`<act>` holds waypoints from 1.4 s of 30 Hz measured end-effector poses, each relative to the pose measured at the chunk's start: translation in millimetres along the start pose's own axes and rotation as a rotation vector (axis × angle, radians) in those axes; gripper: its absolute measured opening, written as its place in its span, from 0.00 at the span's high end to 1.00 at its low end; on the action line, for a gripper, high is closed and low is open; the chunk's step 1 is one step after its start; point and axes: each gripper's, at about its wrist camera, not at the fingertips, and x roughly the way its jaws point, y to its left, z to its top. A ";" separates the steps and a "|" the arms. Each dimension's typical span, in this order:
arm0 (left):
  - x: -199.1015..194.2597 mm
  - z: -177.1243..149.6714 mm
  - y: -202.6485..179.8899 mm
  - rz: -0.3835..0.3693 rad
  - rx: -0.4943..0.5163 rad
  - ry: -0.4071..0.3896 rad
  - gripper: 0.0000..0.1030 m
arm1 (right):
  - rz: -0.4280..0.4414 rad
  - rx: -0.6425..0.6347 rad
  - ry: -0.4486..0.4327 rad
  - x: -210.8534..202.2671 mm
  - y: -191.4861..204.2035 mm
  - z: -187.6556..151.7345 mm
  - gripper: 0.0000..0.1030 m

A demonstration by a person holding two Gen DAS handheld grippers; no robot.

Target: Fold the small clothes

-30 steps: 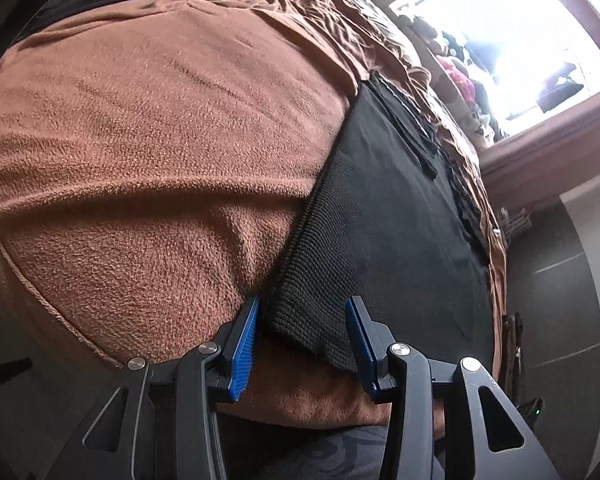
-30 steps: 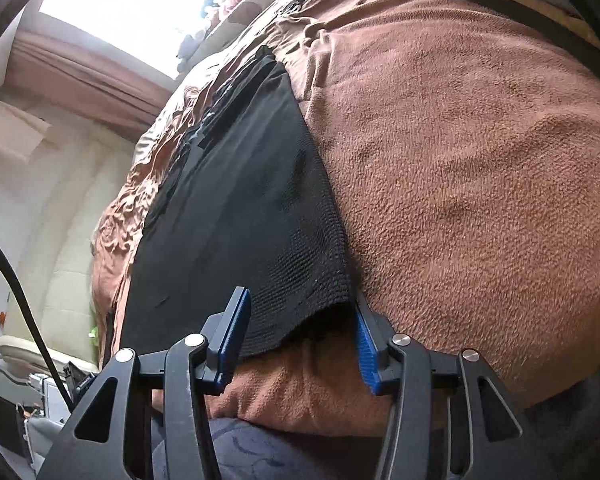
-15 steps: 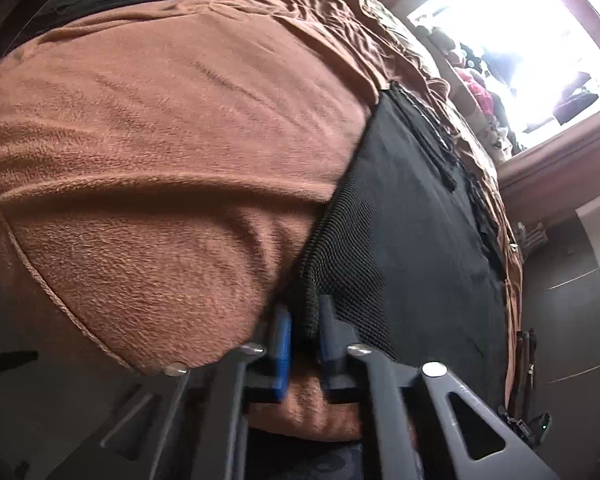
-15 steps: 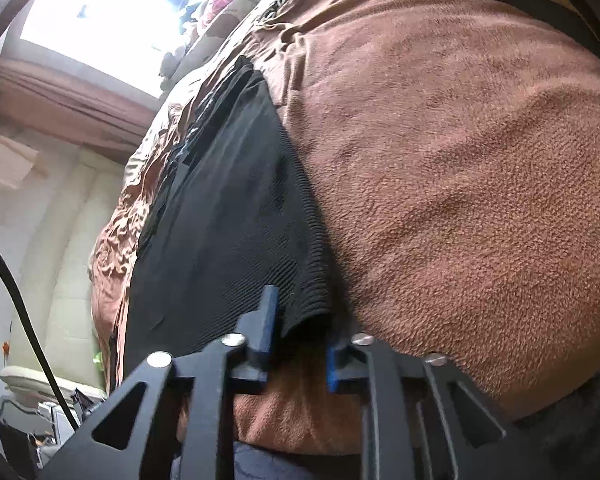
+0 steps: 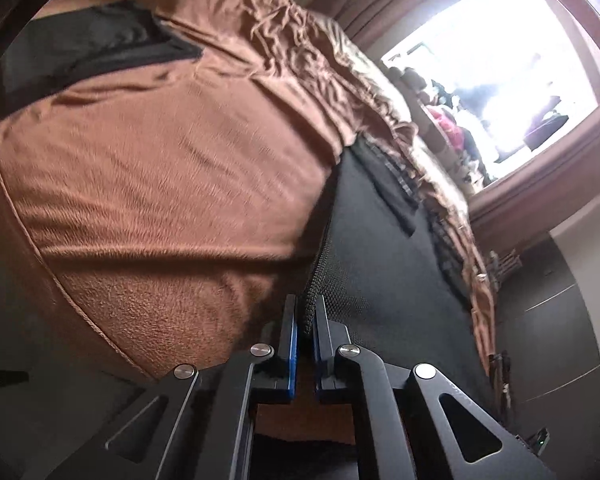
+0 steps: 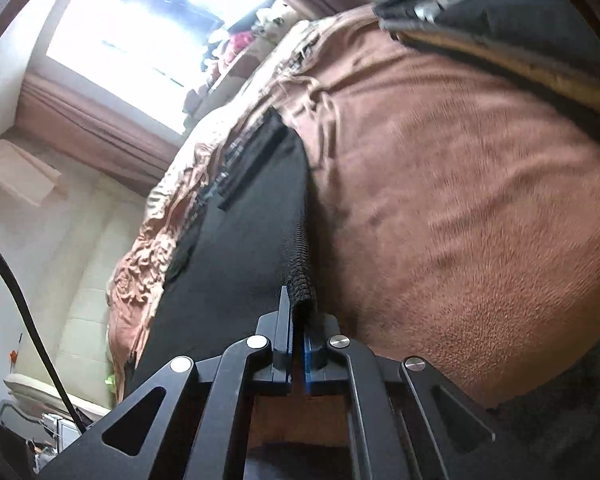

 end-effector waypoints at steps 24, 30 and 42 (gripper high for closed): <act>-147.8 -23.0 -30.3 -0.174 0.041 -0.186 0.95 | 0.147 -0.051 -0.152 -137.3 24.9 -44.9 1.00; -182.5 -35.1 -34.8 -0.211 0.057 -0.228 0.95 | 0.176 -0.070 -0.176 -165.8 23.3 -53.3 1.00; -232.3 -60.1 -32.2 -0.253 0.072 -0.287 0.95 | 0.206 -0.087 -0.211 -195.3 17.0 -70.4 1.00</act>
